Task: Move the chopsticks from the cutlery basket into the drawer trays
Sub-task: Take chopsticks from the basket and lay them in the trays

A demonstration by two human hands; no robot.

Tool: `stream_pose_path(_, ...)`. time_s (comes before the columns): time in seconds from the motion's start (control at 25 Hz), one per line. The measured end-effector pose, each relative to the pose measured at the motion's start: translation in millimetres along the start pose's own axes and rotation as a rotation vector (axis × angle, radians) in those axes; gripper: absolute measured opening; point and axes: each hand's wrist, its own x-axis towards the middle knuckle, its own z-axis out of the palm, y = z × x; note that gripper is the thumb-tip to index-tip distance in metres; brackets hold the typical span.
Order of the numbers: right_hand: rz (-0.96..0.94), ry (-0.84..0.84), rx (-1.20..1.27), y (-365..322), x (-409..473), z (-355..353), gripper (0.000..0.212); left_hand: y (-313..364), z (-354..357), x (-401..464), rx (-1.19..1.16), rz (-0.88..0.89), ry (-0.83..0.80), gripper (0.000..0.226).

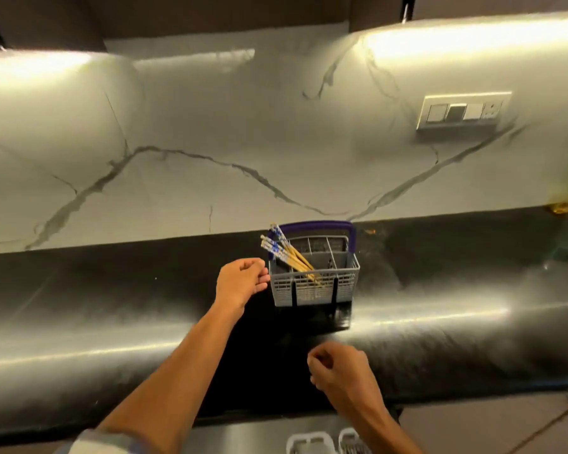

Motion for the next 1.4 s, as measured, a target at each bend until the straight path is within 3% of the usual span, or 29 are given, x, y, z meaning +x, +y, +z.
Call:
stream_pose_path(0.16, -0.185, 0.157, 0.095, -43, 26, -37, 0.011, 11, 22, 29, 0.131, 0.064, 0.162, 0.016)
stream_pose_path(0.32, -0.22, 0.217, 0.109, -42, 25, -57, 0.011, 2, 39, 47, 0.29, 0.071, 0.225, 0.027)
stream_pose_path(0.56, -0.193, 0.223, 0.066, -27, 6, -71, 0.002, 5, 54, 53, 0.152, 0.007, 0.291, 0.017)
stream_pose_path(0.76, -0.19, 0.222, 0.056, -25, 5, -75, 0.004, 12, 46, 48, 0.06, 0.01, 0.282, 0.021)
stream_pose_path(1.04, -0.308, 0.272, 0.149, -51, 9, -77, 0.01, 69, 10, 29, 0.223, 0.312, 0.129, 0.014)
stream_pose_path(1.16, -0.322, 0.247, 0.198, -73, 14, -88, 0.009, 115, 2, 13, 0.3, 0.472, -0.012, 0.013)
stream_pose_path(1.4, -0.379, 0.352, 0.186, -121, 42, -125, 0.03, 200, 20, -43, 0.452, 0.677, -0.35, 0.017)
